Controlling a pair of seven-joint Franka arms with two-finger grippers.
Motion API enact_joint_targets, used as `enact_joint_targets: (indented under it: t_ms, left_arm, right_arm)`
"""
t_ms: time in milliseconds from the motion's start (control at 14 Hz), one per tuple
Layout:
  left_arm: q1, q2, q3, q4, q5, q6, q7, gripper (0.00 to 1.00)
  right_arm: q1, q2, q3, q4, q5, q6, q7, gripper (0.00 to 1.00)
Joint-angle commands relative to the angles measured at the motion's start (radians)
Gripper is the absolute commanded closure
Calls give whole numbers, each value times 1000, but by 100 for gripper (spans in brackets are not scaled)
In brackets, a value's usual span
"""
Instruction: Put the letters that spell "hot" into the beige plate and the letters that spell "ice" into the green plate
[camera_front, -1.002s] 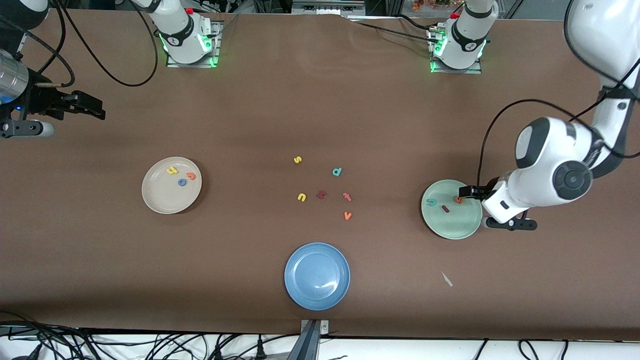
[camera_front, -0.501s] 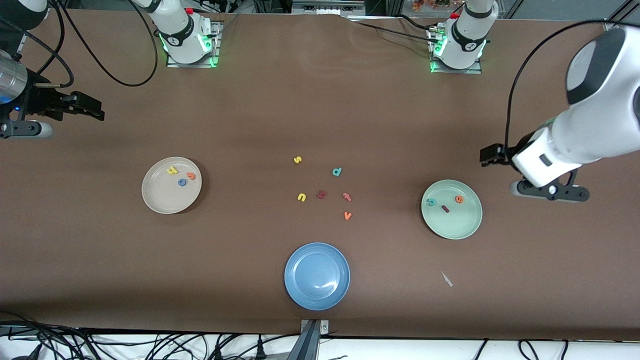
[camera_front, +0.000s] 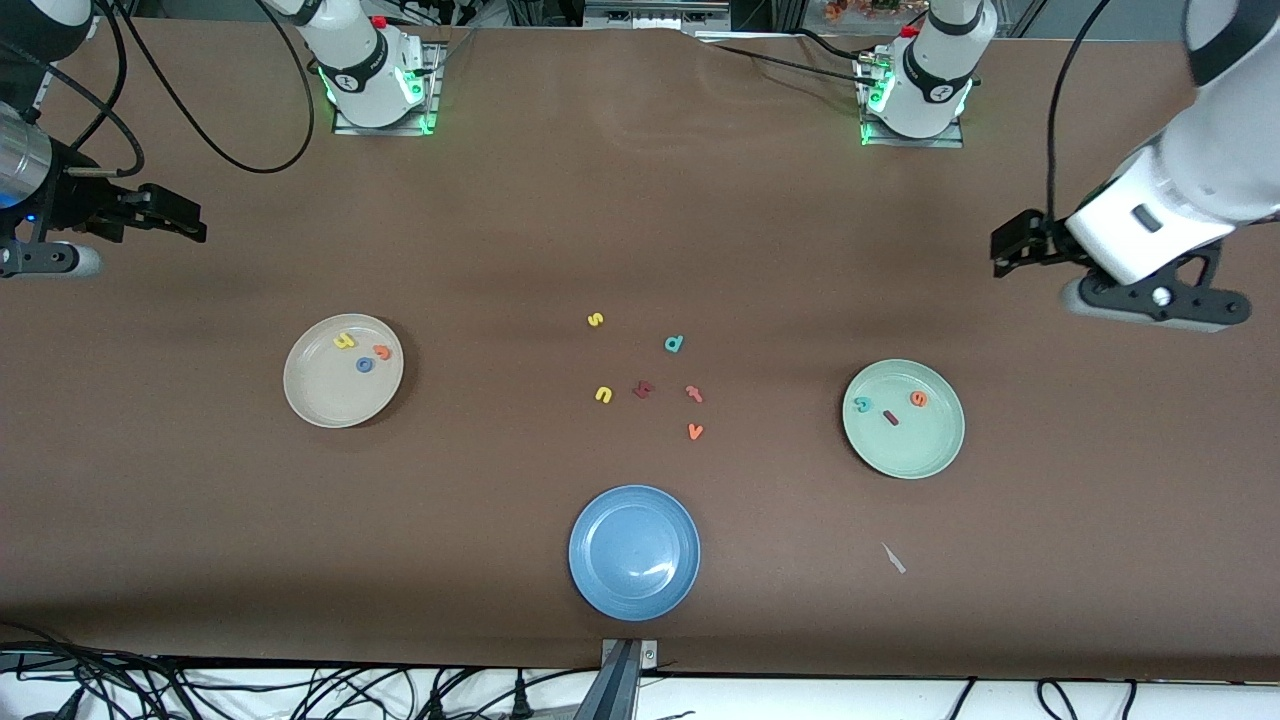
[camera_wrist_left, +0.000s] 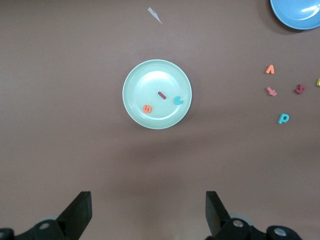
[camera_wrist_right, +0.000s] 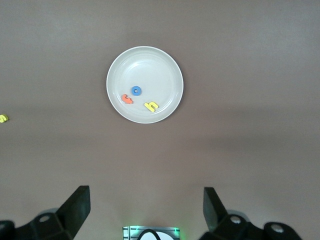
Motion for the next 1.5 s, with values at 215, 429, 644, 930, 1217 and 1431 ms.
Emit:
enact_joint_targets:
  t_ms: [215,429,644,930,1217,1431]
  left_arm:
    - [-79,-256,151,-334,-68,184,64,0]
    - [-52,-262,109,-328,-29,179,61,0]
    - [10,-275,62,-307,-18,121,60,0]
    - [11,-273,60,-306,-20,121,61,0]
    - [10,-275,65,-305,-21,121,66,0]
    - [5,-275,65,-305,-21,121,61,0]
  right_arm:
    - [-6,-3,5,-6,-6,11,1,0]
    - [-6,-3,5,-6,-6,11,1,0]
    - [-6,-3,5,-6,-6,11,1,0]
    - [-6,-3,5,-6,-4,11,1,0]
    - [-6,-3,5,-6,-4,11,1,0]
    - [-6,-3,5,-6,-4,11,-1,0]
